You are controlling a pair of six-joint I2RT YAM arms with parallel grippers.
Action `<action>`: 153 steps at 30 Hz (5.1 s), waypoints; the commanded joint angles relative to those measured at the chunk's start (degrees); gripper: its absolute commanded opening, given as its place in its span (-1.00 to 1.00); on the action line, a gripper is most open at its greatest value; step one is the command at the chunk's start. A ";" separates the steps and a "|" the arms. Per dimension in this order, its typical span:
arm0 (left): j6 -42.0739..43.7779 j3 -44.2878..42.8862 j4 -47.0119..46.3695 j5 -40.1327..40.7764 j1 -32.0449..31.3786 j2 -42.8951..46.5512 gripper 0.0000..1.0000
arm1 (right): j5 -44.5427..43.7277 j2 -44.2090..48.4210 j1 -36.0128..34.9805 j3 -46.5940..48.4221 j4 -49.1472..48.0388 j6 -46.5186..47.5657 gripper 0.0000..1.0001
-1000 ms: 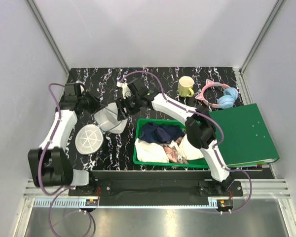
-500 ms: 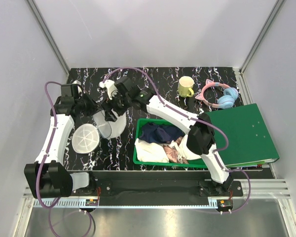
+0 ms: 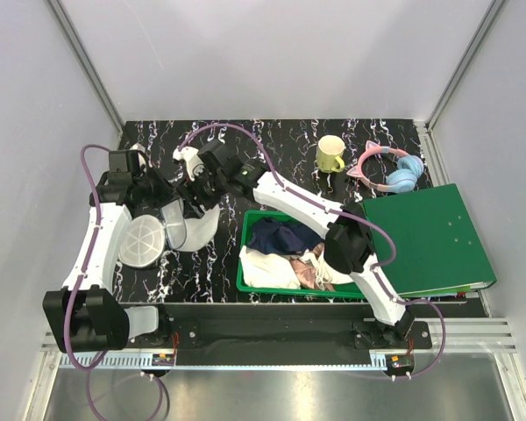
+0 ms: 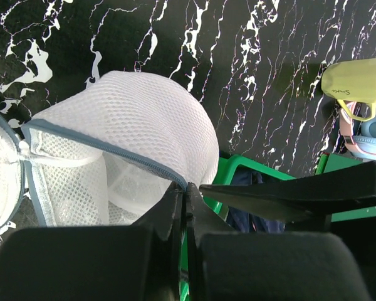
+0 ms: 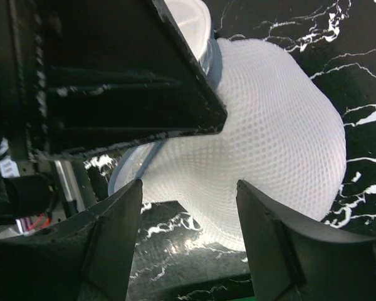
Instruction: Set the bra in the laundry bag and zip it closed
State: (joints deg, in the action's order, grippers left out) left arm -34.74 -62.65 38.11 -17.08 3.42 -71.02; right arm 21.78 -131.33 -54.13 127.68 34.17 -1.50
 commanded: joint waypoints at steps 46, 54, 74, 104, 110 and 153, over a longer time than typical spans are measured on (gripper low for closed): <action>3.64 -1.18 4.70 23.17 -25.54 8.61 0.81 | -20.72 54.50 14.22 -60.15 8.35 -28.90 0.99; -2.35 4.65 -1.98 19.98 -51.46 6.35 0.67 | -31.17 63.47 22.21 -72.38 11.35 -40.78 0.99; 3.01 6.31 -5.06 21.12 -59.06 6.07 0.64 | -24.51 51.52 29.87 -71.08 4.94 -16.43 0.96; -1.20 11.15 -10.68 7.07 -49.04 12.84 0.66 | -31.10 61.27 29.87 -69.94 4.24 -19.95 -1.00; -4.02 12.91 -13.23 1.79 -44.47 16.26 0.66 | -29.43 64.62 29.87 -63.79 3.53 -16.52 -1.00; 1.25 -14.34 -7.08 0.73 -28.12 7.66 0.96 | 3.71 32.81 29.78 -6.93 18.73 -24.87 -1.00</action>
State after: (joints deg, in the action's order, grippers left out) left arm -36.42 -74.17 33.34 -18.11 -24.56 -64.73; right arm 21.12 -96.64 -24.36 116.44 50.02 -26.37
